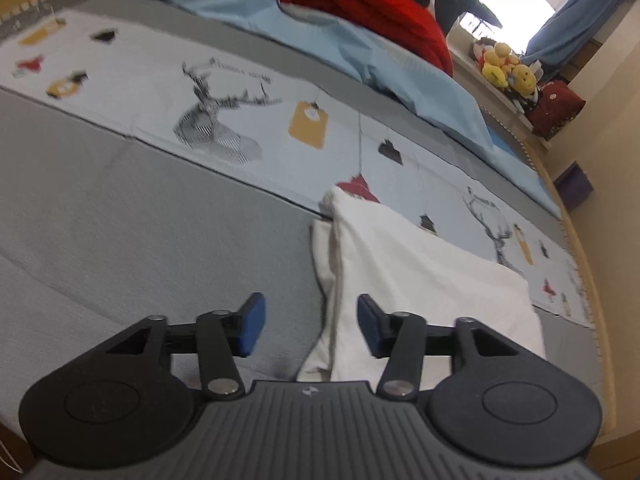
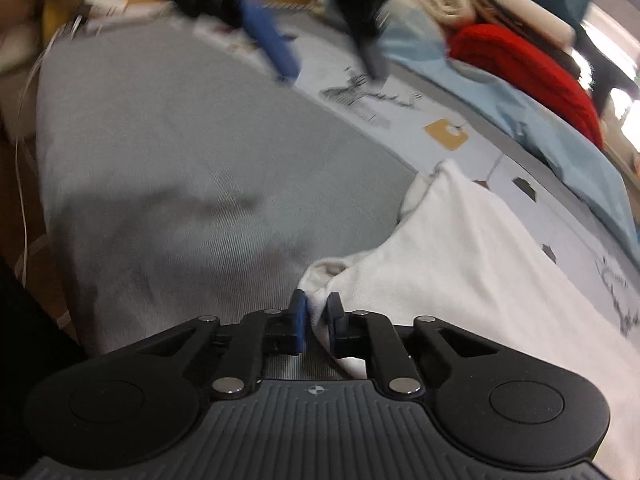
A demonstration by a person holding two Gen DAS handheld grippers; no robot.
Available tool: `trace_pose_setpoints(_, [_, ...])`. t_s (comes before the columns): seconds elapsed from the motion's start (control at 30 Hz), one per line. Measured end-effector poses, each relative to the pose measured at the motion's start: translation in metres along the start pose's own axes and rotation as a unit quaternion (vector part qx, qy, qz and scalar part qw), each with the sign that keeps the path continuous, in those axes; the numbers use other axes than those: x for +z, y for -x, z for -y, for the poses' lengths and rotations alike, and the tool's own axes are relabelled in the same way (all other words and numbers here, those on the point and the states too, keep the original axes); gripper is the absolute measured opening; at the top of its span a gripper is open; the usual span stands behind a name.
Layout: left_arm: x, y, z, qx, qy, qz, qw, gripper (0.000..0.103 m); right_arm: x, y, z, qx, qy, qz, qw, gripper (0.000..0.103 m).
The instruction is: Fold small clothes
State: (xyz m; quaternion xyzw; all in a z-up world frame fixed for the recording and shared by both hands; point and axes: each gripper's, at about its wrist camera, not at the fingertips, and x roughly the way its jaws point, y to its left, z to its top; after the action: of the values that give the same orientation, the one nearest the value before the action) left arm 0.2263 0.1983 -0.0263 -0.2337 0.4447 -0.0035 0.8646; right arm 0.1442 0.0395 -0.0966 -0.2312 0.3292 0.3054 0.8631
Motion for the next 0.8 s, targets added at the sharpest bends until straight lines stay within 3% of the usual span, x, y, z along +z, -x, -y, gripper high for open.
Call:
trace_pose_setpoints(0.17, [0.009,-0.032,-0.003,-0.043,0.045,-0.054,0.9966,0.075,0.004,0.025,0.017,-0.002,-0.048,0.042,0.998,0.009])
trace_pose_setpoints(0.3, [0.016,-0.065,0.012,-0.060,0.039,-0.095,0.9929,0.079,0.006,0.041,0.033,0.005,-0.070,0.059,0.996,0.008])
trace_pose_setpoints(0.53, [0.018,-0.131,0.035,-0.050,0.014,-0.166,0.9848,0.080,0.006,0.057,0.053,0.012,-0.097,0.070,0.993,0.008])
trace_pose_setpoints(0.63, [0.019,-0.149,0.042,-0.050,0.000,-0.175,0.9833,0.077,0.004,0.064,0.058,0.014,-0.103,0.072,0.992,0.008])
trace_pose_setpoints(0.67, [0.019,-0.153,0.043,-0.050,-0.002,-0.177,0.9829,0.067,0.004,0.066,0.060,0.015,-0.104,0.073,0.992,0.008])
trace_pose_setpoints(0.7, [0.019,-0.156,0.044,-0.050,-0.004,-0.177,0.9830,0.046,0.004,0.068,0.062,0.015,-0.106,0.073,0.992,0.008])
trace_pose_setpoints(0.77, [0.020,-0.156,0.046,-0.052,-0.013,-0.171,0.9839,0.022,0.005,0.072,0.064,0.016,-0.105,0.074,0.992,0.008])
trace_pose_setpoints(0.8, [0.021,-0.153,0.048,-0.054,-0.023,-0.164,0.9847,0.019,0.005,0.074,0.063,0.017,-0.103,0.074,0.992,0.008])
